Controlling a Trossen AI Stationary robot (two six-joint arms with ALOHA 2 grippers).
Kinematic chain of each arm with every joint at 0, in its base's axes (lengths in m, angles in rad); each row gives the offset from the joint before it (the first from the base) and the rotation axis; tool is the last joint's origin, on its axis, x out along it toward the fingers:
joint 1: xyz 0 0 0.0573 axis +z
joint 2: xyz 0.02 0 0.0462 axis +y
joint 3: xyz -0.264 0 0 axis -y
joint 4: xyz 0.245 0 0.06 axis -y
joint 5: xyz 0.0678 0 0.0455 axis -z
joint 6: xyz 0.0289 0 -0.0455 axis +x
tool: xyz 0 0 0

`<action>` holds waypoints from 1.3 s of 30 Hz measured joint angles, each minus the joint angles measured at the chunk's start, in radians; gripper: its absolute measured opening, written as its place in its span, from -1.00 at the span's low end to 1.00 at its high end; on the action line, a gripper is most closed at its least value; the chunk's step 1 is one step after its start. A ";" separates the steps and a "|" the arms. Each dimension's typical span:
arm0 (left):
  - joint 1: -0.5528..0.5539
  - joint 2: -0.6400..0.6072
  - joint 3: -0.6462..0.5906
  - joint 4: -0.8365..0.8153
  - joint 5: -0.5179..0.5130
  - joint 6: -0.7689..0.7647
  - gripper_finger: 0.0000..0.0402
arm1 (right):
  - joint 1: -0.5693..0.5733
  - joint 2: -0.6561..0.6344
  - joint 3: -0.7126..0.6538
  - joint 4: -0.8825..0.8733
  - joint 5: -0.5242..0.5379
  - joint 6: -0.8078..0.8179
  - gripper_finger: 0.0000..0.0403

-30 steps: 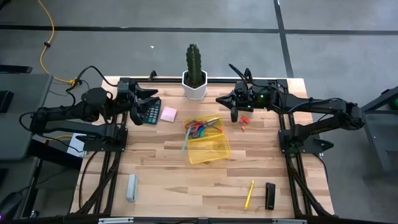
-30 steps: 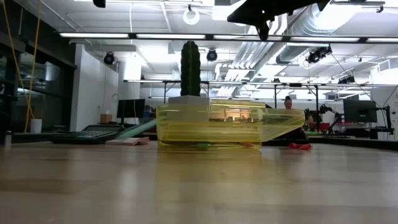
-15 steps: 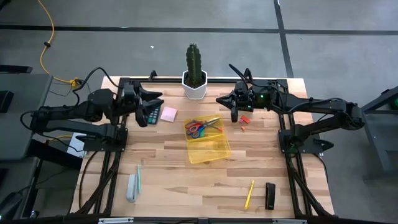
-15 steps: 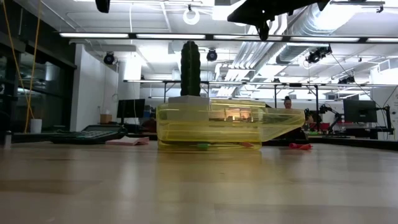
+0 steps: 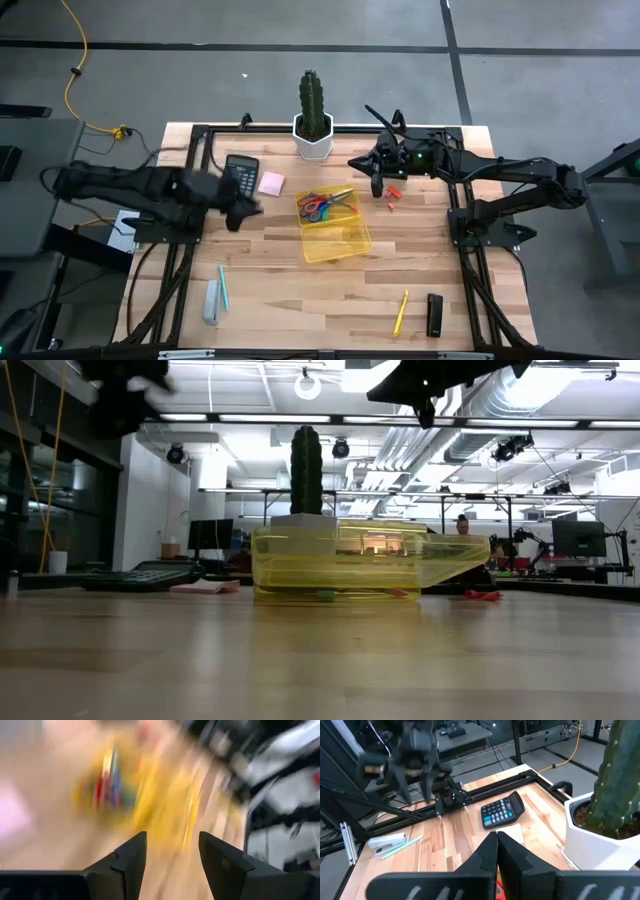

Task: Pack school essentials
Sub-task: Put the blue pen into the yellow supply box

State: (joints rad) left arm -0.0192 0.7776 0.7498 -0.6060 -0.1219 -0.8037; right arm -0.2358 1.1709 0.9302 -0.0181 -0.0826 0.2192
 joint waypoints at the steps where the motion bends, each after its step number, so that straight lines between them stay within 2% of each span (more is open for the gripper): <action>1: -0.051 0.022 0.000 -0.058 -0.001 -0.082 -0.15 | 0.000 0.000 0.000 -0.006 0.000 0.000 -1.00; 5: -0.276 0.133 0.000 -0.230 -0.041 -0.474 -0.15 | 0.000 0.000 0.000 -0.032 0.000 -0.004 -1.00; 11: -0.554 0.336 0.000 -0.322 -0.051 -1.011 -0.15 | 0.000 0.000 0.000 -0.054 0.000 -0.018 -1.00; 15: -0.653 0.451 0.000 -0.327 0.007 -1.304 -0.15 | 0.000 0.000 0.000 -0.054 0.000 -0.018 -1.00; 19: -0.686 0.532 0.000 -0.325 0.118 -1.475 -0.15 | 0.000 0.000 0.000 -0.056 0.000 -0.022 -1.00; 26: -0.649 0.609 0.000 -0.317 0.134 -1.540 -0.15 | 0.000 0.000 0.000 -0.060 0.000 -0.019 -1.00; 39: -0.602 0.709 0.000 -0.288 0.151 -1.542 -0.15 | 0.000 0.000 0.000 -0.069 0.000 -0.016 -1.00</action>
State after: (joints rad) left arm -0.6216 1.4865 0.7494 -0.8937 0.0291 -2.3459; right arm -0.2359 1.1713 0.9302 -0.0868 -0.0822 0.2036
